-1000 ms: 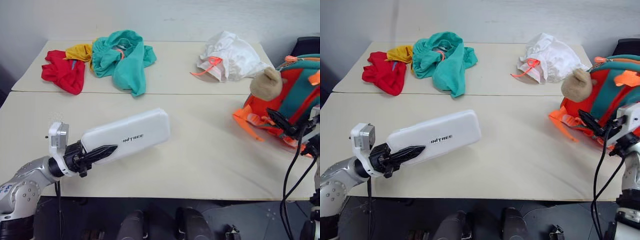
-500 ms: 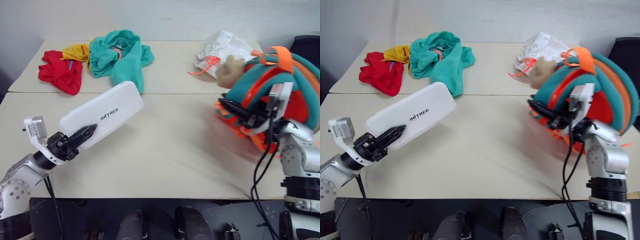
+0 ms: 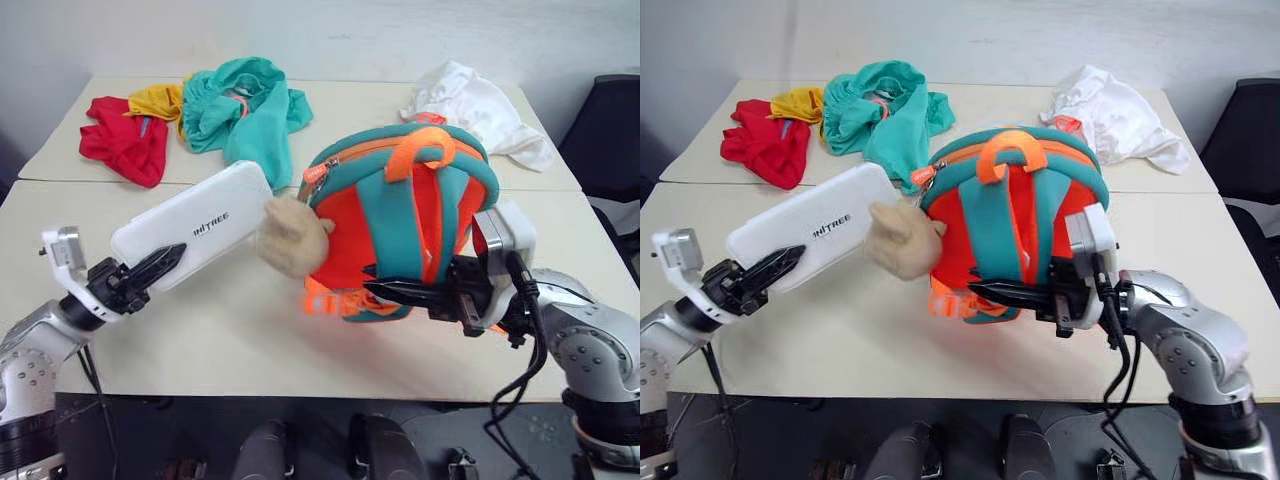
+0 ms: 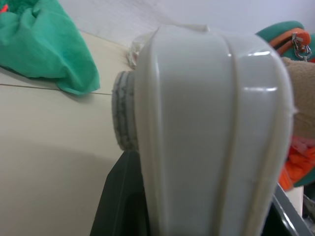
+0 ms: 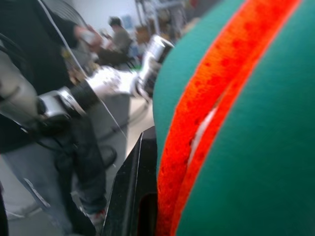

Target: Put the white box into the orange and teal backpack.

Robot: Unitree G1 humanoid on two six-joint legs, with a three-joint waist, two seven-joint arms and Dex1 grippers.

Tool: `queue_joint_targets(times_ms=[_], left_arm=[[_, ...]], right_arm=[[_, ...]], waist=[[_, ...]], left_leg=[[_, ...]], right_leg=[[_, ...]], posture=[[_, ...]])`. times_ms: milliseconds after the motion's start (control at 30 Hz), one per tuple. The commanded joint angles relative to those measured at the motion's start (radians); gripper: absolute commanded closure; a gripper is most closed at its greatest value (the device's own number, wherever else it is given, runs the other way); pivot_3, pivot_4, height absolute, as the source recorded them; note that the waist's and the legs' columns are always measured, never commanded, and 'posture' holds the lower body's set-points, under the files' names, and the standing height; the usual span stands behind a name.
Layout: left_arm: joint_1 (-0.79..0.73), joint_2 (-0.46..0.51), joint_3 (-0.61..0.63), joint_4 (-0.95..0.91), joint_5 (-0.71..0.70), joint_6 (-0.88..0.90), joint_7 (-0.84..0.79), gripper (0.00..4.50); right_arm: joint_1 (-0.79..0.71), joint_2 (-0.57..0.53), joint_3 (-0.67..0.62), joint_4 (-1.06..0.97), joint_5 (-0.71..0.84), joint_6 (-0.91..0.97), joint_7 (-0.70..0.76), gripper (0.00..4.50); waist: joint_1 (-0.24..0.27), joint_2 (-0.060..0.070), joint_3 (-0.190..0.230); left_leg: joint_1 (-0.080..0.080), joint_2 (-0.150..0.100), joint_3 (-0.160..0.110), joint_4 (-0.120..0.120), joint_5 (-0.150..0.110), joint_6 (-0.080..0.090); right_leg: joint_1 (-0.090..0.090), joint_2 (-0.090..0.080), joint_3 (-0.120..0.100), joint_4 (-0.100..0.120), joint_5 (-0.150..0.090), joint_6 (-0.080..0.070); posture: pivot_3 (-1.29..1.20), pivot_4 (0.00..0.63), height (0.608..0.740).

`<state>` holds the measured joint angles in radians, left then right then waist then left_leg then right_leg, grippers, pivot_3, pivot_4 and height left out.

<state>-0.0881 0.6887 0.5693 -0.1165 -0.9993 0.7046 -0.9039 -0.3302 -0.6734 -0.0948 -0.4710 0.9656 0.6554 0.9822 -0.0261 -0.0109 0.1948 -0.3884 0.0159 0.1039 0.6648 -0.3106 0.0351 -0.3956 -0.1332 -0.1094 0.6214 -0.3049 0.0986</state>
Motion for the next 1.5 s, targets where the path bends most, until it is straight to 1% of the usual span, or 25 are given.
queue_joint_targets(times_ms=[33,100,167,333,467,533,667,733,833,900,967,1133,1200,1233,1300,1400,1467,1500], left_arm=[[0.012,0.05,0.096,-0.133,-0.126,0.036,-0.01,3.27],[0.022,0.061,0.108,-0.163,-0.16,0.055,0.001,3.27],[0.034,0.066,0.102,-0.195,-0.164,0.057,0.003,3.27],[-0.05,0.049,-0.004,-0.185,-0.051,-0.035,0.01,3.27],[-0.13,0.065,-0.11,-0.14,0.041,-0.087,-0.051,3.27],[-0.152,0.078,-0.143,-0.125,0.068,-0.103,-0.091,3.27],[-0.156,0.152,-0.181,-0.123,0.086,-0.104,-0.212,3.27],[-0.154,0.183,-0.214,-0.117,0.141,-0.144,-0.257,3.27],[-0.226,0.203,-0.338,-0.075,0.291,-0.239,-0.278,3.27],[-0.345,0.165,-0.449,-0.026,0.396,-0.281,-0.241,3.27],[-0.477,0.099,-0.539,0.015,0.43,-0.265,-0.223,3.27],[-0.703,-0.055,-0.692,0.136,0.528,-0.21,-0.179,3.27],[-0.79,-0.143,-0.76,0.213,0.575,-0.192,-0.161,3.27],[-0.823,-0.183,-0.783,0.255,0.591,-0.183,-0.156,3.27],[-0.851,-0.224,-0.814,0.315,0.635,-0.206,-0.16,3.27],[-0.856,-0.275,-0.782,0.37,0.641,-0.255,-0.15,3.27],[-0.838,-0.276,-0.733,0.366,0.624,-0.304,-0.158,2.55],[-0.826,-0.268,-0.714,0.358,0.617,-0.322,-0.169,2.3]], right_arm=[[-0.017,0.001,-0.016,0.008,-0.011,-0.028,0.015,4.18],[-0.017,0.004,-0.005,0.016,-0.026,-0.033,0.028,4.18],[-0.016,0.008,0.006,0.028,-0.043,-0.04,0.036,4.18],[-0.016,0.003,0.024,0.055,-0.072,-0.046,0.07,4.18],[-0.022,-0.002,0.025,0.067,-0.082,-0.042,0.091,4.18],[-0.023,-0.005,0.026,0.069,-0.085,-0.039,0.099,4.18],[-0.03,0.002,0.022,0.086,-0.102,-0.046,0.095,4.18],[-0.03,0.009,0.021,0.095,-0.115,-0.053,0.092,4.18],[-0.03,0.018,0.023,0.101,-0.123,-0.056,0.09,4.18],[-0.034,0.025,0.027,0.106,-0.131,-0.059,0.09,4.18],[-0.042,0.031,0.033,0.111,-0.137,-0.062,0.09,4.18],[-0.053,0.032,0.048,0.114,-0.142,-0.059,0.111,4.18],[-0.056,0.036,0.056,0.117,-0.15,-0.062,0.117,4.18],[-0.057,0.04,0.059,0.118,-0.153,-0.065,0.118,4.18],[-0.057,0.048,0.062,0.114,-0.159,-0.068,0.114,4.18],[-0.05,0.06,0.059,0.103,-0.165,-0.071,0.101,4.18],[-0.037,0.064,0.051,0.094,-0.169,-0.075,0.089,4.18],[-0.033,0.064,0.048,0.091,-0.171,-0.077,0.085,4.18]], waist=[[0.0,0.0,0.0],[0.001,0.0,0.0],[0.001,0.0,0.0],[0.014,0.0,0.0],[0.025,0.0,0.0],[0.025,0.0,0.0],[0.024,0.0,0.0],[0.024,0.0,0.0],[0.029,0.0,0.0],[0.036,0.0,0.0],[0.049,0.0,0.0],[0.05,0.0,0.0],[0.051,0.0,0.0],[0.052,-0.001,0.0],[0.05,-0.001,0.0],[0.045,-0.001,0.0],[0.046,-0.001,0.0],[0.046,-0.001,0.0]], left_leg=[[0.0,0.0,0.0,0.0,0.0,0.0],[0.0,0.0,-0.001,-0.001,0.0,-0.001],[0.0,0.0,-0.001,-0.001,0.0,-0.001],[0.0,0.0,-0.001,0.0,0.0,-0.001],[0.0,-0.001,0.0,0.0,0.0,-0.001],[0.0,-0.001,0.0,0.0,0.0,-0.001],[0.0,0.0,0.001,0.0,0.0,0.0],[0.0,0.0,0.001,0.0,0.0,0.0],[0.0,-0.001,0.001,0.0,0.0,0.0],[0.0,-0.001,0.001,0.0,0.0,0.0],[0.0,-0.002,0.0,0.001,0.001,0.0],[-0.002,-0.003,0.002,0.002,0.001,0.003],[-0.002,-0.003,0.004,0.002,0.001,0.003],[-0.002,-0.003,0.005,0.002,0.001,0.003],[-0.003,-0.003,0.004,0.003,0.002,0.004],[-0.001,-0.002,0.006,0.003,0.002,0.004],[-0.001,-0.002,0.005,0.004,0.003,0.004],[-0.001,-0.002,0.005,0.004,0.003,0.004]], right_leg=[[0.0,0.0,0.0,0.0,0.0,0.0],[0.0,0.0,0.0,0.0,0.0,0.0],[0.0,0.0,0.0,0.0,0.0,0.0],[0.0,0.0,-0.001,0.0,0.0,0.0],[0.0,0.001,0.0,0.0,0.0,0.0],[0.0,0.001,0.0,0.0,0.0,0.0],[0.0,0.001,0.0,0.002,0.0,0.0],[0.0,0.001,0.0,0.002,0.0,0.0],[0.0,0.002,-0.001,0.0,0.0,0.0],[0.0,0.001,-0.001,0.0,0.0,0.0],[0.0,0.001,-0.001,0.001,0.0,0.0],[0.0,0.006,-0.002,0.003,0.002,0.003],[-0.001,0.008,-0.006,0.003,0.002,0.003],[-0.001,0.008,-0.007,0.002,0.002,0.003],[-0.001,0.008,-0.008,0.002,0.002,0.004],[-0.001,0.009,-0.006,0.003,0.003,0.005],[-0.001,0.008,-0.006,0.004,0.003,0.005],[-0.001,0.007,-0.006,0.005,0.003,0.005]], posture=[[0.0,0.15,0.74],[0.0,0.15,0.74],[0.0,0.15,0.74],[0.0,0.15,0.74],[0.0,0.15,0.74],[0.0,0.15,0.74],[0.0,0.15,0.74],[0.0,0.15,0.74],[0.0,0.15,0.74],[0.0,0.15,0.74],[0.0,0.15,0.74],[0.0,0.15,0.74],[0.0,0.15,0.74],[0.0,0.15,0.74],[0.0,0.15,0.74],[0.0,0.15,0.74],[0.0,0.15,0.74],[0.0,0.15,0.74]])
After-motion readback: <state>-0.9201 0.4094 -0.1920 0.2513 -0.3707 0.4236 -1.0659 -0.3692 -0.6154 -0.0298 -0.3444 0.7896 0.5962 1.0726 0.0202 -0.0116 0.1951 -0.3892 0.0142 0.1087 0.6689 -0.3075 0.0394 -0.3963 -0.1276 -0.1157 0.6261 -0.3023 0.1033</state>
